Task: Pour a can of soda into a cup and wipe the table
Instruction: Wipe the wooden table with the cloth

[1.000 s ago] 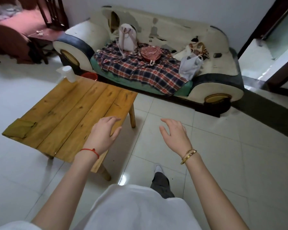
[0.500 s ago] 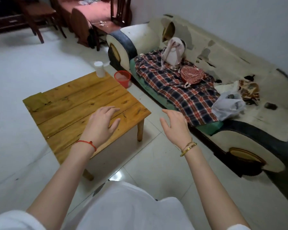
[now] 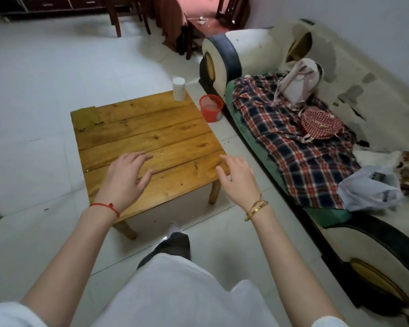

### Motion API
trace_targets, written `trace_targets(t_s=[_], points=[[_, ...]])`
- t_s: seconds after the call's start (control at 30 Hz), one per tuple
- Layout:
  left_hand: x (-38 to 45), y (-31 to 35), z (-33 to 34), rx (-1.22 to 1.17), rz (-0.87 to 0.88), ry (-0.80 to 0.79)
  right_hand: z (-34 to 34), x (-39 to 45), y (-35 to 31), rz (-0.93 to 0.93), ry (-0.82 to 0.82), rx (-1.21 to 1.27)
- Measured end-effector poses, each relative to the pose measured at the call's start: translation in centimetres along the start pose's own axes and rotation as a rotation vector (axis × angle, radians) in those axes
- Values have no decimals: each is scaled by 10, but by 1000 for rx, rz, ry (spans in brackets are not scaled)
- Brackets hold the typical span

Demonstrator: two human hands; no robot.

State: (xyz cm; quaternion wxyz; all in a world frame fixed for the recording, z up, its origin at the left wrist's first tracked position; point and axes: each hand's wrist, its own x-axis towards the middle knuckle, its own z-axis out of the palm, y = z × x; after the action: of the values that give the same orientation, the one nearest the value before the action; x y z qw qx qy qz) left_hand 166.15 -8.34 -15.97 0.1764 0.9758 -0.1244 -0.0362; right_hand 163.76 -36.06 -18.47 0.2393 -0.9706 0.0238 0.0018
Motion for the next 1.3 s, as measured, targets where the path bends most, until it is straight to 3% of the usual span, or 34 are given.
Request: trace_targets(t_s=[0.57,1.13,1.3], points=[[101,-72,-12,-76,-260,87,38,188,-48,-214,-146,1],[154,-122,8,-199,-493,143,80,295,-77,-314,-340,-26],[172,-135,28,-468,-674,255,96,329,-72,-269,-409,45]])
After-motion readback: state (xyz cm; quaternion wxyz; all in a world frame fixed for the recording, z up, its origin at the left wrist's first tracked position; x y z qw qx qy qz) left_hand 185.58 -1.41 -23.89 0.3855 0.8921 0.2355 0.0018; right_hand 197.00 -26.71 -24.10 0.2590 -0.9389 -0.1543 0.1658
